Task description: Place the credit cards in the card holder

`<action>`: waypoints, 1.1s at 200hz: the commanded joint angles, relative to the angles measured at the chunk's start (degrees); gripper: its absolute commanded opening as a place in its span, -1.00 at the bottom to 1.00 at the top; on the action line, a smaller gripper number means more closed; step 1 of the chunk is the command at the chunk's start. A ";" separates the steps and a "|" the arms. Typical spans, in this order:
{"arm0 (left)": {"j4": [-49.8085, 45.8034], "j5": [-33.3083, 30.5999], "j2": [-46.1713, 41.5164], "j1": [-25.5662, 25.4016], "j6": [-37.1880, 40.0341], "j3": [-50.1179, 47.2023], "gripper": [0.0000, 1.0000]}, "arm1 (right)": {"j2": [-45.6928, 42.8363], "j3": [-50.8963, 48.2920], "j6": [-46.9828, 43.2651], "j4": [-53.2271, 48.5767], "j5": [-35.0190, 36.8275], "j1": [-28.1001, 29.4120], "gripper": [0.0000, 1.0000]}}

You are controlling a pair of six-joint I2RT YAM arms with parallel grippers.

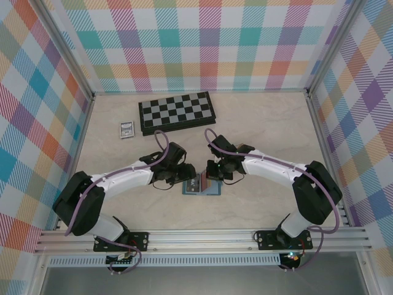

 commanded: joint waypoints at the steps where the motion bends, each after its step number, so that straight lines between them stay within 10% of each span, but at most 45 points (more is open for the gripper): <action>1: 0.85 0.36 -0.56 -0.49 -0.02 0.03 0.14 | -1.63 1.05 0.08 0.88 -0.24 0.17 -0.98; 220: 12.36 6.23 -1.43 -0.53 -2.01 -3.61 0.32 | -2.15 -0.18 0.98 1.17 -0.58 0.08 -0.99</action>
